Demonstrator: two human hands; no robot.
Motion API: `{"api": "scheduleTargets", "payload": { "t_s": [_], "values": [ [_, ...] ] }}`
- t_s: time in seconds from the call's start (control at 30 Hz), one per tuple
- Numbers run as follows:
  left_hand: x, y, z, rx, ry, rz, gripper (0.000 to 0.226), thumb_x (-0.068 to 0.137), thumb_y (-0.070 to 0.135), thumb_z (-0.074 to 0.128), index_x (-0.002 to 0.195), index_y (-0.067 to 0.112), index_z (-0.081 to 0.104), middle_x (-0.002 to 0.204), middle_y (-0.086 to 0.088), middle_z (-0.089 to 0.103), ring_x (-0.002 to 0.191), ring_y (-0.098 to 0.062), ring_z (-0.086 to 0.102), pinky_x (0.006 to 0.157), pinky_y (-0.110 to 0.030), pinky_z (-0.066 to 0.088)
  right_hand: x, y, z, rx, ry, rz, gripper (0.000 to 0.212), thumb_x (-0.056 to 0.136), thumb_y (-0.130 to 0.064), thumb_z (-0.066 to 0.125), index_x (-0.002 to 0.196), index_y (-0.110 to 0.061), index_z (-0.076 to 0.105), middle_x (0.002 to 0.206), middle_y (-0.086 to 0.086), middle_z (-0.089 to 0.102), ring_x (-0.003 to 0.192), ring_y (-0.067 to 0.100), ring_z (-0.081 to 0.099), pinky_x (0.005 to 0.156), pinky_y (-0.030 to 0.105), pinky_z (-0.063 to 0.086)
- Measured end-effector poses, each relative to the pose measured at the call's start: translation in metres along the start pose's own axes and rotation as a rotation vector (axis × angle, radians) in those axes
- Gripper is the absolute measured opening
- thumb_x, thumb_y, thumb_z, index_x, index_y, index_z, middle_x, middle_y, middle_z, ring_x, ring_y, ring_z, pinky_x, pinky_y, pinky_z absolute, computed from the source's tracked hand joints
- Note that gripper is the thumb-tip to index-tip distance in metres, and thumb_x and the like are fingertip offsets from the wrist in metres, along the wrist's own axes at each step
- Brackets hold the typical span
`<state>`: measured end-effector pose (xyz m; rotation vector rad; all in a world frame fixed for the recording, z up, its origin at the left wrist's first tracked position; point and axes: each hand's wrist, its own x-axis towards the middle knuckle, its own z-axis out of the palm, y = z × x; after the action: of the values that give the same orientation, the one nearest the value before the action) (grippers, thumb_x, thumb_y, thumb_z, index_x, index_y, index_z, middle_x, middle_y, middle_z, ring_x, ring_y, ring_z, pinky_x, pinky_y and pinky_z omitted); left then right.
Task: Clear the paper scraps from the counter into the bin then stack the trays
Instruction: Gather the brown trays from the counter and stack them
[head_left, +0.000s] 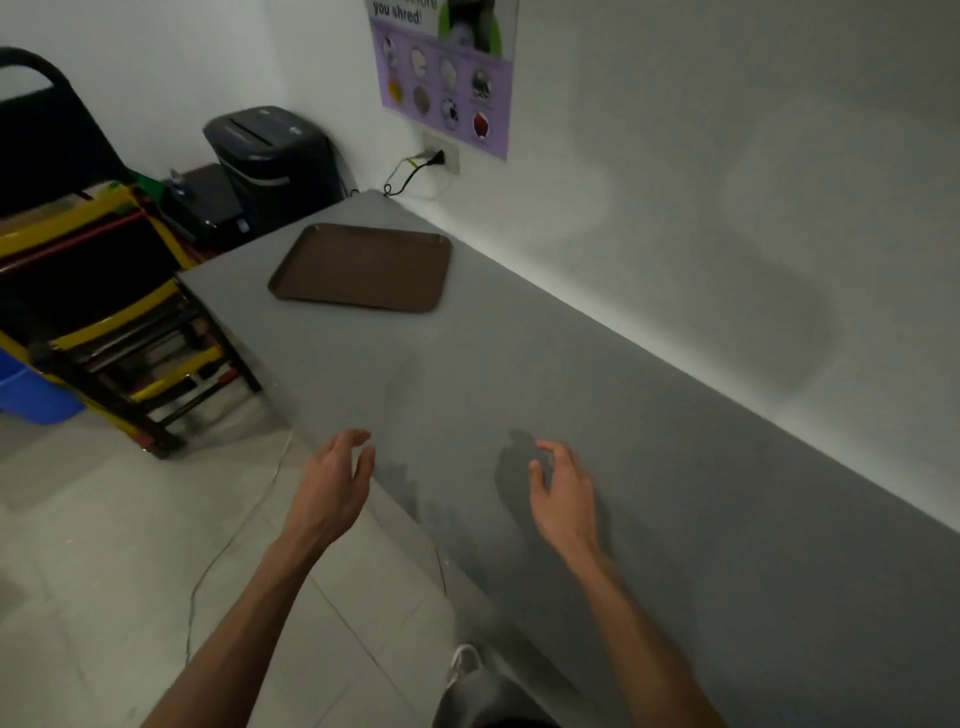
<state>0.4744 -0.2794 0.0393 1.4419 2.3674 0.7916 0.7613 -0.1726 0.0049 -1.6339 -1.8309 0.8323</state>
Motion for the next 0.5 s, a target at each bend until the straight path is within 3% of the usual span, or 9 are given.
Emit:
{"api": "scheduleTargets", "payload": {
  "t_s": [0.3,0.5],
  "values": [
    [0.173,-0.07,-0.023,-0.087,-0.03,-0.114,0.024,0.102,0.022,0.057,0.12,0.009,0.068,0.117,-0.009,0.074,0.11,-0.028,0.069,0.095,-0.035,0.05,0.138,-0.079,0.11,-0.031,-0.059,0.033,0.026,0.099,-0.02,0.066,0.124,-0.019,0.065,0.116,0.008,0.076,0.106,0.033,0.072,0.098,0.04,0.056],
    [0.302,-0.138,-0.028,-0.25,-0.047,-0.321,0.029,0.102,0.024,0.055,0.126,0.01,0.06,0.12,-0.012,0.07,0.11,-0.033,0.066,0.099,-0.044,0.052,0.237,-0.126,0.191,-0.051,-0.039,0.136,0.023,0.098,-0.022,0.067,0.121,-0.017,0.068,0.116,0.005,0.079,0.107,0.029,0.074,0.097,0.037,0.055]
  ]
}}
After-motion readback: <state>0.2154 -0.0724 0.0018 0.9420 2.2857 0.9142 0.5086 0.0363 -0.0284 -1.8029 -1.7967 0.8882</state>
